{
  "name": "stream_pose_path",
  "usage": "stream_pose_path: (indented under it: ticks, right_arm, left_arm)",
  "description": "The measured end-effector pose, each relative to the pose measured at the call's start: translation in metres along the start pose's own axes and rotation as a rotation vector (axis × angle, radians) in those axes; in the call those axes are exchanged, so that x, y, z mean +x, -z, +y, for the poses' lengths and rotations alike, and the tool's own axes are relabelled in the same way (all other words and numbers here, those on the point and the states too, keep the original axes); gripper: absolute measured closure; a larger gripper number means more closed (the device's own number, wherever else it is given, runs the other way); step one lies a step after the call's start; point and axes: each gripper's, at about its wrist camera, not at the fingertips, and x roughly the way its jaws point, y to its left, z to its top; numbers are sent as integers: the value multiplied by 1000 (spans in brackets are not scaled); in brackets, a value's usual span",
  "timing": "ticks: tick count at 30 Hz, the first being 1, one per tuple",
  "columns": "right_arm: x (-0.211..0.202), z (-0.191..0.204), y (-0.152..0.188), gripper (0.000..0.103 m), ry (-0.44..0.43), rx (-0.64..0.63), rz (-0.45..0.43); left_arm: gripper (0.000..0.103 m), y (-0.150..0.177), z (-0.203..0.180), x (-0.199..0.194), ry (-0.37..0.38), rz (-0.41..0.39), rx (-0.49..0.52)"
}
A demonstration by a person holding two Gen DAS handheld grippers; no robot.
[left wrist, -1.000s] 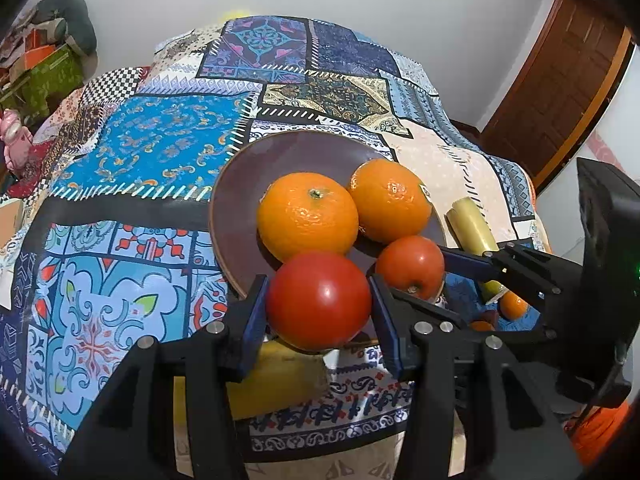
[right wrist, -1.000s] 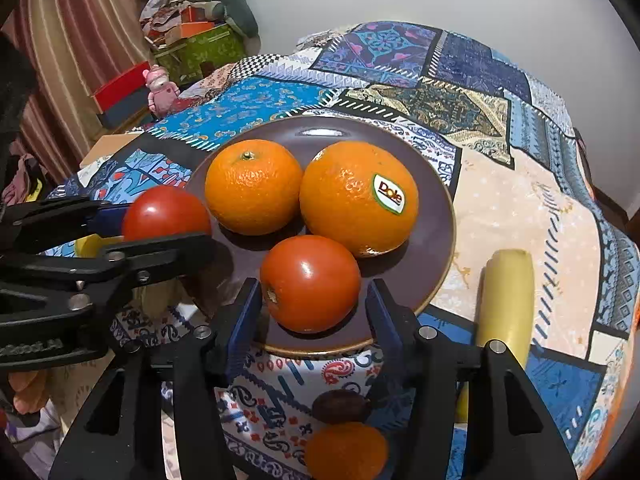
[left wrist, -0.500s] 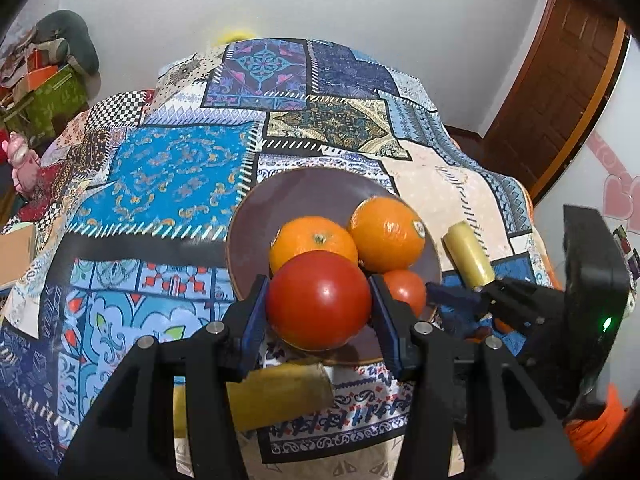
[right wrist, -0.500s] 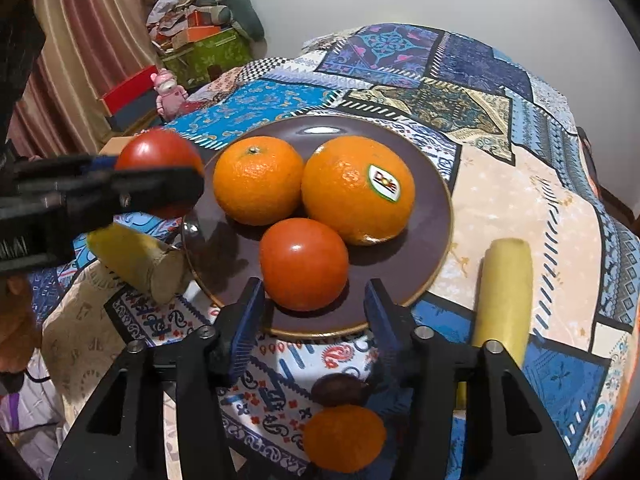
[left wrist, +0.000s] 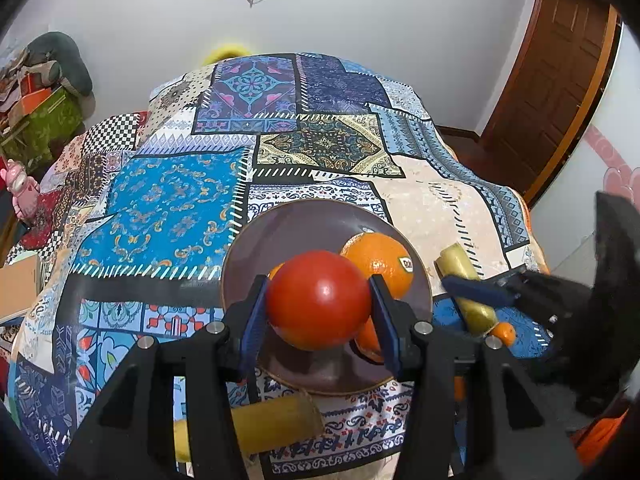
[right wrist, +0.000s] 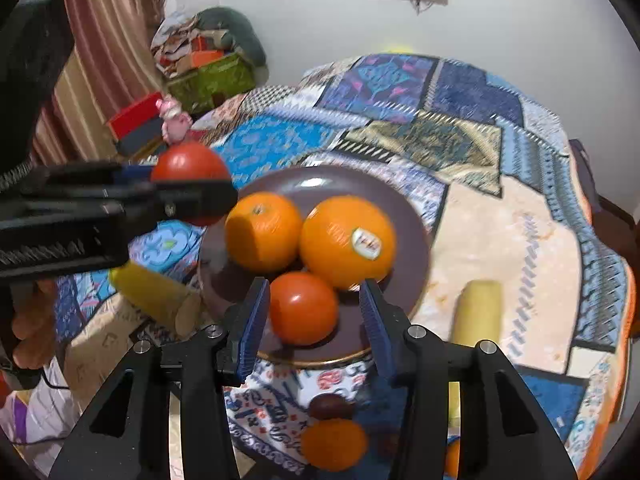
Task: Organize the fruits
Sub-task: 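Lower the tomato onto the plate and open the left gripper while the right gripper withdraws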
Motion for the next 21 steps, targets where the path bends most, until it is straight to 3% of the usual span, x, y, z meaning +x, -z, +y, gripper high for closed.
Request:
stream_pose_path:
  ticks: [3, 21]
  right_arm:
    - [-4, -8, -7, 59, 49, 3, -31]
    - [15, -36, -31, 59, 63, 42, -65]
  left_arm:
    - [54, -5, 0, 6, 3, 8, 0]
    - [54, -36, -2, 62, 15, 57, 34]
